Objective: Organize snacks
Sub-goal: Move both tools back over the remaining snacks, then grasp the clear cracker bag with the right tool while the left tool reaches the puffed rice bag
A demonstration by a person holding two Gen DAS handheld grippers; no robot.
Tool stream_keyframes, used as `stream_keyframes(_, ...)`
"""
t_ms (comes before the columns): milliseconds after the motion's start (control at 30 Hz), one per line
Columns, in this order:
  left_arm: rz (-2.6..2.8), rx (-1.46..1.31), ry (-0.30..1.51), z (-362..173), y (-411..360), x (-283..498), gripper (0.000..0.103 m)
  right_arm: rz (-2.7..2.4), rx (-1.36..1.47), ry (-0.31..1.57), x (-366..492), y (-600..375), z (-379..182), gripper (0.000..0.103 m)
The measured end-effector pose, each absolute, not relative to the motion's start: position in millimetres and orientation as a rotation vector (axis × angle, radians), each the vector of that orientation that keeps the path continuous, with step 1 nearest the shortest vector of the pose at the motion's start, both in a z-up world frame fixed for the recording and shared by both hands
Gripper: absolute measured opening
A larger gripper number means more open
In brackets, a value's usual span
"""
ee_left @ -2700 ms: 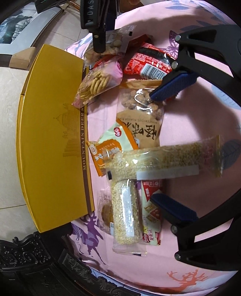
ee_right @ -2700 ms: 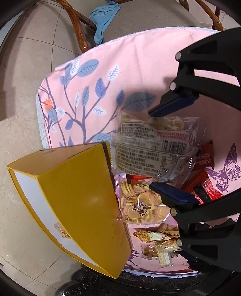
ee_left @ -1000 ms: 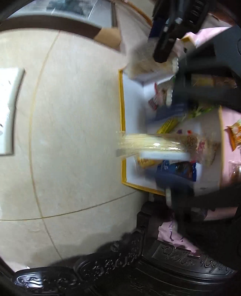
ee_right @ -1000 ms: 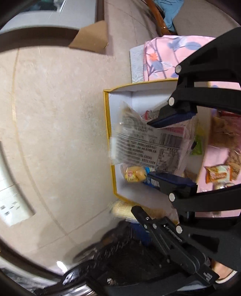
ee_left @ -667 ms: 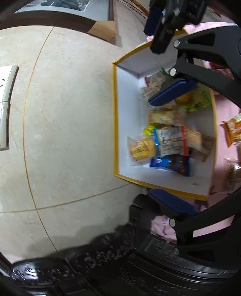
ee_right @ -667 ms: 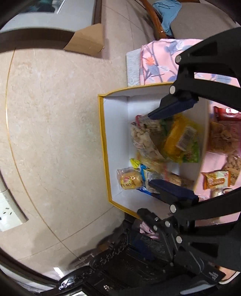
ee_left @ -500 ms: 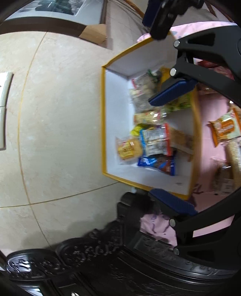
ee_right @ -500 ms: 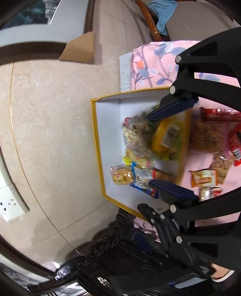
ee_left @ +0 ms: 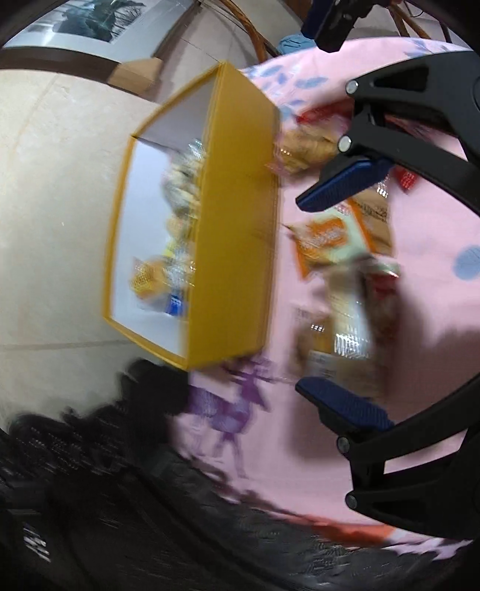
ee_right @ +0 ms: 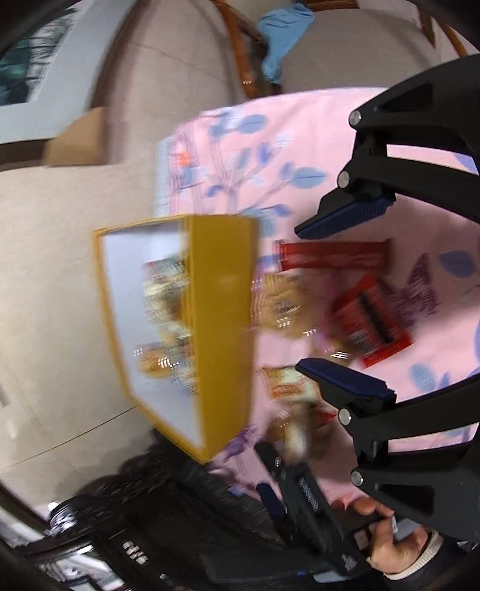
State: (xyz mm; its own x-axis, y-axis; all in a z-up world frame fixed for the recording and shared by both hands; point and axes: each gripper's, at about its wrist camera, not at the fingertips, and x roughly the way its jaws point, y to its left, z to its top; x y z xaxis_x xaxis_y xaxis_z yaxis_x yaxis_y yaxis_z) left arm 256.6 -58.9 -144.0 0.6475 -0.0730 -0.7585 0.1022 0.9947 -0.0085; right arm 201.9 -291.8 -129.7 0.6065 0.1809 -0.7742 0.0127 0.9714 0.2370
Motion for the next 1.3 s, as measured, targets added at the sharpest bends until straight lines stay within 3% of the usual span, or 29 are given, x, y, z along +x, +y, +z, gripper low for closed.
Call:
stream_keyframes(367, -0.078, 0.051, 0.927, -195, -35, 216, 0.092, 0.116, 0.251, 0.996, 216, -278, -179, 0.068)
stream_keyframes(933, -0.096, 0.070, 0.905, -202, -43, 228, 0.092, 0.083, 0.137, 1.026, 282, -236, -209, 0.068)
stream_keyframes(1133, -0.079, 0.015, 0.910, -205, -38, 244, 0.092, 0.077, 0.100, 1.008, 275, -240, -210, 0.050)
stream_keyframes(1300, -0.064, 0.006, 0.914, -206, -38, 253, 0.092, 0.083, 0.074, 0.997, 271, -239, -208, 0.046)
